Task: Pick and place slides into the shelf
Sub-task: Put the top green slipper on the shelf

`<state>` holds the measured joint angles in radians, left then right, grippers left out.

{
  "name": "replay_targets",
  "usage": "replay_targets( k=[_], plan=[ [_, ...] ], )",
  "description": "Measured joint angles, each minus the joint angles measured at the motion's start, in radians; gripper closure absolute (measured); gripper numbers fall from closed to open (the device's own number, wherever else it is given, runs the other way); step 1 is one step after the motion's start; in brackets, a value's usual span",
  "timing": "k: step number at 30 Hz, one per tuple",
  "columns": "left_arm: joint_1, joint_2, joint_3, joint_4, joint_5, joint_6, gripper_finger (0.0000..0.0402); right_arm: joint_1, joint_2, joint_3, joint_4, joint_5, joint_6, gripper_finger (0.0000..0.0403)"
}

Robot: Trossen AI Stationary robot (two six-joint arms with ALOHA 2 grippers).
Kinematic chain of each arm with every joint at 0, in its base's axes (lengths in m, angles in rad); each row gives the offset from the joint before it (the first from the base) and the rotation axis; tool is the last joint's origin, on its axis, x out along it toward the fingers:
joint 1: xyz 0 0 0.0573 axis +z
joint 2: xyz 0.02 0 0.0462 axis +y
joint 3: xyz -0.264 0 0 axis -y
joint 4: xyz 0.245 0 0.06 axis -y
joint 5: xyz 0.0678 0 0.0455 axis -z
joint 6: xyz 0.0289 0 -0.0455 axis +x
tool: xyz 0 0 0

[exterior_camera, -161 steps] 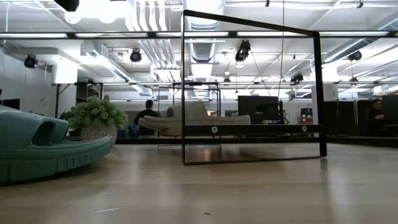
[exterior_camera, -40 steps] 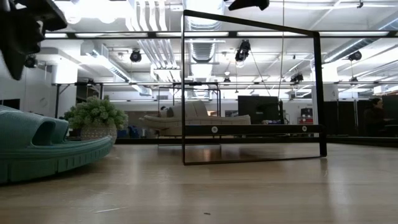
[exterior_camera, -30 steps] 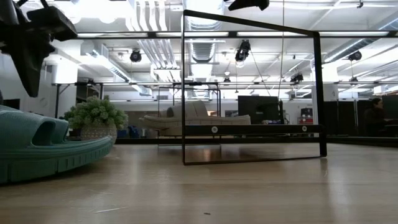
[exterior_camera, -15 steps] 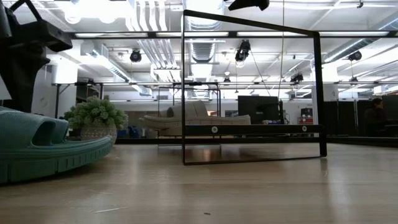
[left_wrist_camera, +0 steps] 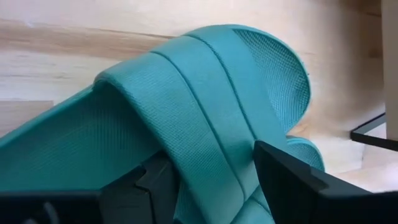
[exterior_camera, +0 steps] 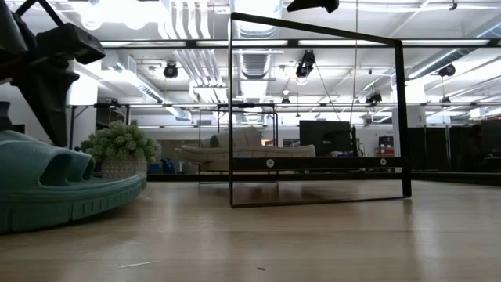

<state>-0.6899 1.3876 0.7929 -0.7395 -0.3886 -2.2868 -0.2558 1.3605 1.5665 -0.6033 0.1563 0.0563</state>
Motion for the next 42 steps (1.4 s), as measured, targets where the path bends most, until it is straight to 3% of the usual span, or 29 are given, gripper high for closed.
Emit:
replay_targets(
  k=[6,16,32,42],
  plan=[
    [0.000,0.006,-0.001,0.001,-0.018,0.000,0.0249,0.000,0.000,0.000,0.002,-0.002,0.004,0.0188],
    [0.001,-0.020,-0.002,0.001,-0.082,0.002,0.0392,0.000,0.000,0.000,0.002,-0.001,0.018,0.0188],
    [0.000,-0.150,-0.014,-0.038,-0.184,0.045,0.0400,0.000,-0.012,0.000,0.002,0.003,-0.004,0.0188],
    [0.006,-0.291,-0.010,-0.028,-0.357,0.138,0.0401,-0.001,-0.059,0.000,0.001,0.090,-0.012,0.0188]
  ],
)
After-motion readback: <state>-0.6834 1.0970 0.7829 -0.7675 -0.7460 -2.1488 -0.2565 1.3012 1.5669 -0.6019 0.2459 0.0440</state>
